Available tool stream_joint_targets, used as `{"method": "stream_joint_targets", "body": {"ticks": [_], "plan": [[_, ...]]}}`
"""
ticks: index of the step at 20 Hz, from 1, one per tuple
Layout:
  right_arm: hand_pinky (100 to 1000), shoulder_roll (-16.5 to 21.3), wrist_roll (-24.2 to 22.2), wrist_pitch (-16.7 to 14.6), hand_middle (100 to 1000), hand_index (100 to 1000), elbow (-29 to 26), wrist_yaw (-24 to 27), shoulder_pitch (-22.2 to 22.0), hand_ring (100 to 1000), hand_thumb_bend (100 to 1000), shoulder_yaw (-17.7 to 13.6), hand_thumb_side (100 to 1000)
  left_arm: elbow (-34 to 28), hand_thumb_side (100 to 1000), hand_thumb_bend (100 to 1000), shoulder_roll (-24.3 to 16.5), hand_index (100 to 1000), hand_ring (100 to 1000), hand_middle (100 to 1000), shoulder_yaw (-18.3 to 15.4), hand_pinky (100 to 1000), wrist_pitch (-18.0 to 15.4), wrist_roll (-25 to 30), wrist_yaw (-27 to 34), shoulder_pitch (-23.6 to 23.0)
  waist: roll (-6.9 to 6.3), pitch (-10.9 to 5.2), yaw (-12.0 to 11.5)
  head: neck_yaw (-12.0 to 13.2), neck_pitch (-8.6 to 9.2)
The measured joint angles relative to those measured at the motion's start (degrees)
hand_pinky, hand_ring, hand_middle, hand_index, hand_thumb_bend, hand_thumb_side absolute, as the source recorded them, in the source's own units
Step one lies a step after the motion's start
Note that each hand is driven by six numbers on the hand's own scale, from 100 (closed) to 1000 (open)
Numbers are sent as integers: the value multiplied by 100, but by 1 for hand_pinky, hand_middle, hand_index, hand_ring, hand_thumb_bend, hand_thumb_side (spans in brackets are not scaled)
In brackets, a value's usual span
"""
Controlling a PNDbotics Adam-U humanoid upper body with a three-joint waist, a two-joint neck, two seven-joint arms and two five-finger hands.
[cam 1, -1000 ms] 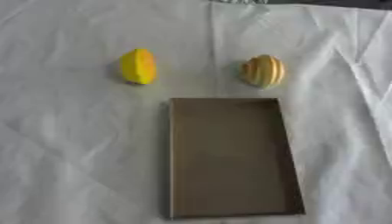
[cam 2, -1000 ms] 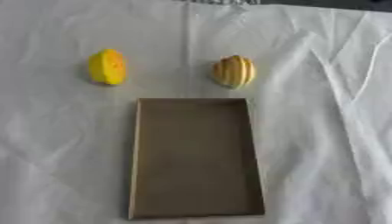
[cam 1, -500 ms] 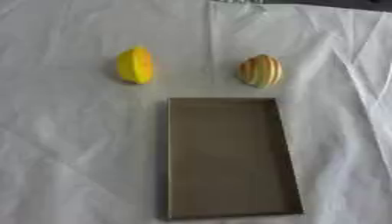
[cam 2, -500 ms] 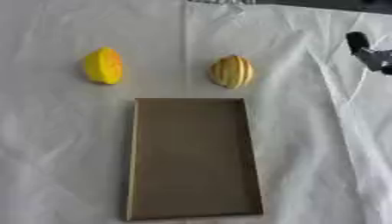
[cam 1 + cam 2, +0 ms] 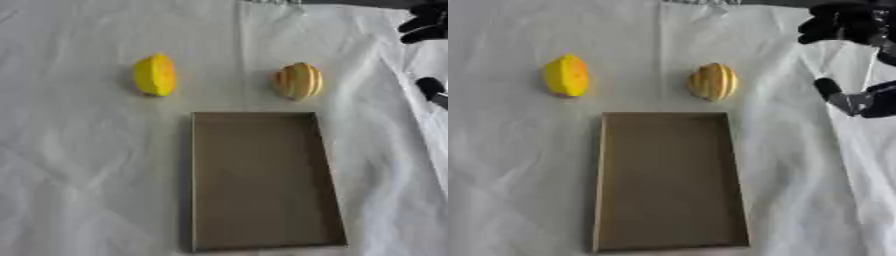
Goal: Pick up objects on the table and place them in the box.
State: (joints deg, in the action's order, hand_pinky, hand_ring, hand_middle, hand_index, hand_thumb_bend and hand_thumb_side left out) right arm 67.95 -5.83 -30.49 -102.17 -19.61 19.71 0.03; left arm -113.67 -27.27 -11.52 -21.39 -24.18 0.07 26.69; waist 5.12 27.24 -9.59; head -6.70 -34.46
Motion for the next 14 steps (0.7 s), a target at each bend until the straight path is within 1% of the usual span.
{"method": "stream_joint_targets", "body": {"ticks": [3,6,7,9,10,14], "plan": [[933,3,-166,-21,868,918,42,4,139,1000,100,112,369,0,562,100,1,831,923,715,3,833,-4,17,4,1,-18,23,-26,1,3],[948,1,-355,54,858,927,160,112,440,1000,100,265,293,0,564,100,5,831,923,715,24,834,-9,43,20,2,-37,26,-60,-11,5],[953,-5,-448,101,855,936,212,173,558,1000,100,333,291,0,566,100,6,832,923,714,39,834,-10,56,25,3,-40,26,-78,-24,6],[962,-23,-683,209,853,948,316,326,778,1000,100,485,298,0,617,100,8,836,924,712,59,833,-1,81,46,5,-39,26,-102,-48,6],[963,-38,-822,263,853,948,372,406,881,1000,100,568,288,0,639,100,9,837,924,712,75,833,3,96,60,6,-39,26,-109,-55,5],[970,-202,-1338,418,846,946,582,564,1314,1000,100,867,289,0,598,100,12,836,926,713,108,835,34,155,119,11,-20,26,-154,-101,1]]}}
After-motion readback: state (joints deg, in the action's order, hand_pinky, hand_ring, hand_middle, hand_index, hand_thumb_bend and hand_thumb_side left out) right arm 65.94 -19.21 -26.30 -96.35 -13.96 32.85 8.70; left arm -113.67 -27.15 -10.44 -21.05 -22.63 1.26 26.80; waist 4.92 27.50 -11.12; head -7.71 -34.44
